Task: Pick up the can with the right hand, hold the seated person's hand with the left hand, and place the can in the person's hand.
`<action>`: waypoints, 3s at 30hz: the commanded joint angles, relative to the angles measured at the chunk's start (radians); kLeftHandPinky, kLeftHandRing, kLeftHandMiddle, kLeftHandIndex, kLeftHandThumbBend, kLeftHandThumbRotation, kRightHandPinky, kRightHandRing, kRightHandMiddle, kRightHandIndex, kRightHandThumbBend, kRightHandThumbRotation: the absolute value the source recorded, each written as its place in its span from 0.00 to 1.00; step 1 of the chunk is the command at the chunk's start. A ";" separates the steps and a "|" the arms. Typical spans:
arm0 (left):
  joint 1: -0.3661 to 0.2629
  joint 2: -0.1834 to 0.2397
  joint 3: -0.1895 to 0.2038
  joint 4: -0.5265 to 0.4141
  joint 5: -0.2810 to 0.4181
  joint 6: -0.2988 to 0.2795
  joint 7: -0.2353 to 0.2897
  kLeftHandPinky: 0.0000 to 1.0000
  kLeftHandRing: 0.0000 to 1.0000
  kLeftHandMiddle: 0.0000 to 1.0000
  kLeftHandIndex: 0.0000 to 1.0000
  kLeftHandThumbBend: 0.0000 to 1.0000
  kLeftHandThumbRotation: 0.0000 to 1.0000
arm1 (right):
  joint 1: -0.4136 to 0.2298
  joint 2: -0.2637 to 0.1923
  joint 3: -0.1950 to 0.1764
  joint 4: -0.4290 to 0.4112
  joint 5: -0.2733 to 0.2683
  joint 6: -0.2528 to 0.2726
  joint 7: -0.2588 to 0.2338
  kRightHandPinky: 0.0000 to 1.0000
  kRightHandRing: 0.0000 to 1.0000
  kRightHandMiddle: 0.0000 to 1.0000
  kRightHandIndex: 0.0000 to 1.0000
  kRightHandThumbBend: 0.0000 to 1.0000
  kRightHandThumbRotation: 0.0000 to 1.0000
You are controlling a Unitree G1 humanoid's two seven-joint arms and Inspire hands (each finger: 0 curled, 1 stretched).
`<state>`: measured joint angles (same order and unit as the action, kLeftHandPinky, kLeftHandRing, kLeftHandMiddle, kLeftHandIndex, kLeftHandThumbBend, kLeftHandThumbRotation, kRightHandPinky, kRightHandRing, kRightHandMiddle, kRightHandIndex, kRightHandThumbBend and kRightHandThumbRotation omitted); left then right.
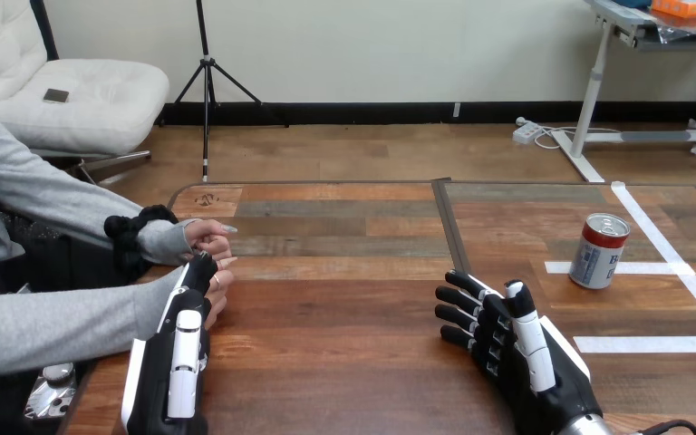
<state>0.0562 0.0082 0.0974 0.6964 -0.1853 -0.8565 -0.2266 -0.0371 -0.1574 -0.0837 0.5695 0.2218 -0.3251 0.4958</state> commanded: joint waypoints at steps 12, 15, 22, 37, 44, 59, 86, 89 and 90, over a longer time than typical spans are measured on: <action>-0.059 0.002 0.007 -0.042 -0.007 -0.008 -0.017 1.00 0.99 0.93 0.92 0.37 1.00 | -0.067 -0.004 -0.006 -0.041 -0.004 -0.016 -0.008 0.89 0.89 0.89 0.90 0.92 1.00; -0.061 0.003 0.007 -0.040 -0.009 -0.004 -0.021 1.00 0.99 0.93 0.92 0.37 1.00 | -0.067 -0.006 -0.005 -0.044 -0.006 -0.011 -0.008 0.89 0.89 0.89 0.90 0.91 1.00; -0.069 -0.001 0.012 -0.036 -0.005 -0.004 -0.009 1.00 0.98 0.92 0.90 0.39 1.00 | -0.074 -0.007 -0.008 -0.040 -0.001 -0.004 -0.006 0.89 0.90 0.90 0.90 0.92 1.00; -0.063 0.010 0.007 -0.051 0.025 0.015 0.017 1.00 0.97 0.92 0.90 0.42 0.96 | -0.073 -0.013 -0.009 -0.035 -0.005 -0.009 -0.005 0.88 0.89 0.89 0.90 0.90 1.00; -0.073 0.012 0.009 -0.030 0.030 0.005 0.023 1.00 0.96 0.91 0.89 0.43 0.93 | -0.079 -0.004 -0.022 -0.025 0.028 -0.002 0.020 0.89 0.90 0.89 0.90 0.85 1.00; -0.088 0.011 0.015 -0.008 0.027 0.000 0.027 1.00 0.94 0.89 0.87 0.47 0.91 | -0.141 -0.018 -0.039 -0.001 0.017 -0.032 -0.002 0.92 0.88 0.88 0.89 0.89 1.00; -0.093 0.007 0.013 0.003 0.049 -0.025 0.052 0.79 0.87 0.85 0.84 0.47 0.90 | -0.346 -0.125 -0.095 -0.021 0.013 -0.003 -0.059 0.83 0.85 0.83 0.84 0.93 1.00; -0.087 0.012 0.009 -0.007 0.058 -0.022 0.054 0.78 0.87 0.85 0.84 0.46 0.89 | -0.364 -0.132 -0.100 -0.022 0.016 0.000 -0.065 0.83 0.85 0.83 0.84 0.92 1.00; -0.086 0.014 0.008 -0.009 0.061 -0.022 0.055 0.77 0.87 0.85 0.84 0.46 0.89 | -0.367 -0.133 -0.102 -0.023 0.017 0.000 -0.067 0.83 0.85 0.83 0.84 0.92 1.00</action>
<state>0.0349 0.0123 0.1019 0.7026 -0.1458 -0.8433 -0.1757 -0.2712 -0.2577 -0.1577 0.5750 0.2267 -0.3215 0.4418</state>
